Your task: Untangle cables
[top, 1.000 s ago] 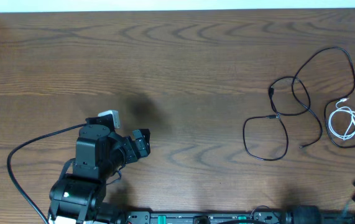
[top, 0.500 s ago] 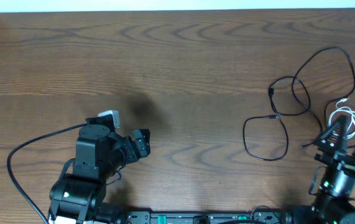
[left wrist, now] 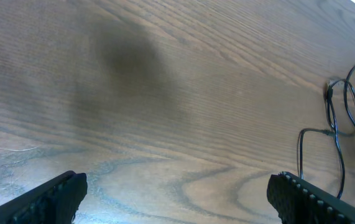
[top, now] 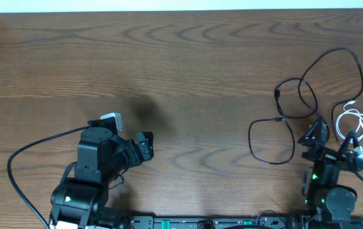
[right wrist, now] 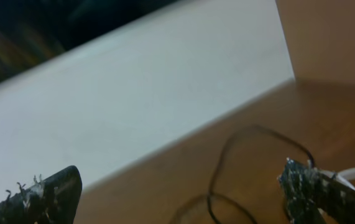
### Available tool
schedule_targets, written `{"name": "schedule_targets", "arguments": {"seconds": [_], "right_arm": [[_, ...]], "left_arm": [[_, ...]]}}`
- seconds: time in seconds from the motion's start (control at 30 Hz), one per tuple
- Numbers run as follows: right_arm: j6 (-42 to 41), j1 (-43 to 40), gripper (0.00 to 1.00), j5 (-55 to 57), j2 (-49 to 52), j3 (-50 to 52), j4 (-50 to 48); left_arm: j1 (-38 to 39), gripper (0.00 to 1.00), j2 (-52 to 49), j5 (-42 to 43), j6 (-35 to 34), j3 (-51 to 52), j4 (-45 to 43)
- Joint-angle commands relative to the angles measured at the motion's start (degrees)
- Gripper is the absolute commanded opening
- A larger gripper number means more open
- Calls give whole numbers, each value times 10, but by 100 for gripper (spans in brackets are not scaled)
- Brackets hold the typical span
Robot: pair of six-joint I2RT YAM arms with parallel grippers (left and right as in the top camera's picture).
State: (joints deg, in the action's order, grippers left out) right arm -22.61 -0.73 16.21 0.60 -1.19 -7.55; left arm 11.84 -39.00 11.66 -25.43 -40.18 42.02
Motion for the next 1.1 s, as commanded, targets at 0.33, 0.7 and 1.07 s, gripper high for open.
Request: {"name": "schedule_targets", "arguments": {"seconds": [0.33,0.7,1.07], "right_arm": [[-1,-6,99,-3,-3,9,103],[-1,-3,99,-3,-3,9,104],[-1,-3,99,-3,-3,9,104]], "left_arm": [[1,98,1,-6,5,-1,0],[1,98,1,-6,5,-1,0],[1,98,1,-6,5,-1,0]]}}
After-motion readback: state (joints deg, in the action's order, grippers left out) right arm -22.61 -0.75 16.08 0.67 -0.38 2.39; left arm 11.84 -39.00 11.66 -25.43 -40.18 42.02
